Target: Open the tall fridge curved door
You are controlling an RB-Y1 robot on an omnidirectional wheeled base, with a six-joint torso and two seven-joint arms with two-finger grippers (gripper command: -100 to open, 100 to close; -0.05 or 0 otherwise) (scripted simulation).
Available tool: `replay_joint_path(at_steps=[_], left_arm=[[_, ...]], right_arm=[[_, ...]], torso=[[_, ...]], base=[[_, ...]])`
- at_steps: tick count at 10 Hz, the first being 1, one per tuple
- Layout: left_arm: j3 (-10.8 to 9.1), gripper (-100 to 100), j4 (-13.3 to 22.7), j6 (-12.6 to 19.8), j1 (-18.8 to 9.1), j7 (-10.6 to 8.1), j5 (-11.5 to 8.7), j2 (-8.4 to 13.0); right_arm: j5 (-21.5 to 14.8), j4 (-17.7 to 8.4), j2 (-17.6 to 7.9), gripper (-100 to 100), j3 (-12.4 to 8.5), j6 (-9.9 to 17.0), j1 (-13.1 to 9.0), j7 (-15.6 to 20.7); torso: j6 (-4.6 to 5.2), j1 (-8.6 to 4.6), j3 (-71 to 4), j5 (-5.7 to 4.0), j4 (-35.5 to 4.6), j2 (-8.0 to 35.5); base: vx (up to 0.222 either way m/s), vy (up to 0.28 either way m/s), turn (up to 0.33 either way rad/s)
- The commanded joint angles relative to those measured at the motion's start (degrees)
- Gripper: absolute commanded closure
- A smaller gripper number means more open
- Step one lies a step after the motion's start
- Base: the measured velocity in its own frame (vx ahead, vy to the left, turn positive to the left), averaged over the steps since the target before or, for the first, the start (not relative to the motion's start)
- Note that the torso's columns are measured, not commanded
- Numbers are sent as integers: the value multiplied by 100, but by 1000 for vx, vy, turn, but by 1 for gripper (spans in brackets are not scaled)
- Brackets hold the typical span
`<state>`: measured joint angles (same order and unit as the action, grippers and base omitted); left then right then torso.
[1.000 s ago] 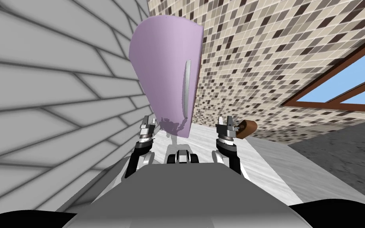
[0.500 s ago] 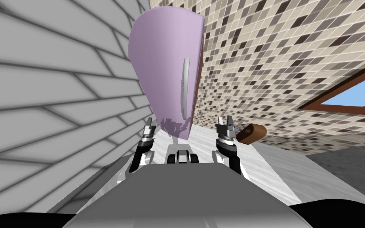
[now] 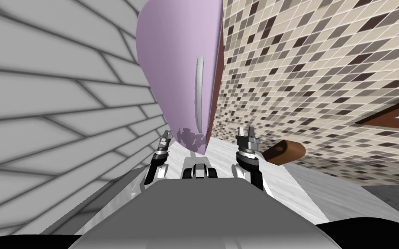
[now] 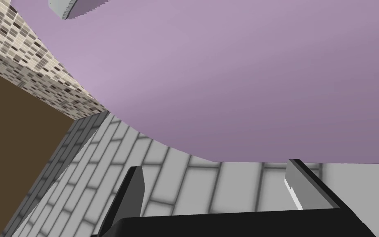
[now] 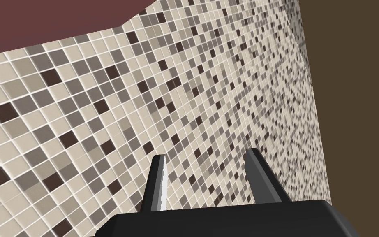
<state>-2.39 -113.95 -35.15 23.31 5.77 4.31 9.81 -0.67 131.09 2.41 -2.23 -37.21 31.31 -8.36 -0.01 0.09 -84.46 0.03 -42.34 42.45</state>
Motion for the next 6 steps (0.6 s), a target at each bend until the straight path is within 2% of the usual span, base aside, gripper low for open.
replay_joint_path(at_steps=[1, 2, 3, 5, 6], left_arm=[[-124, -100, 386, -174, -128, -4, 129, 59], [-199, -100, 592, -286, -216, 3, 226, 90], [-199, -100, 633, -286, -216, 3, 226, 90], [-356, -100, 1032, -520, -401, 17, 428, 150], [-356, -100, 1156, -520, -401, 17, 428, 150]], right_arm=[[0, 0, 0, 0, 0, 0, 1, 0], [0, 0, 0, 0, 0, 0, 0, 0], [0, 0, 0, 0, 0, 0, 0, 0], [0, 0, 0, 0, 0, 0, 0, 0], [0, 0, 0, 0, 0, 0, 1, 0]], torso=[[0, -24, -15, -7, 7, -25], [2, -8, -15, -5, 7, -20], [0, -2, -11, -1, 5, -16], [0, -4, -7, -1, 3, -10], [0, -27, -19, -8, 9, -32]], base=[[76, -127, 74], [65, -109, 105], [45, -87, 62], [75, -126, 142], [89, -141, 68]])
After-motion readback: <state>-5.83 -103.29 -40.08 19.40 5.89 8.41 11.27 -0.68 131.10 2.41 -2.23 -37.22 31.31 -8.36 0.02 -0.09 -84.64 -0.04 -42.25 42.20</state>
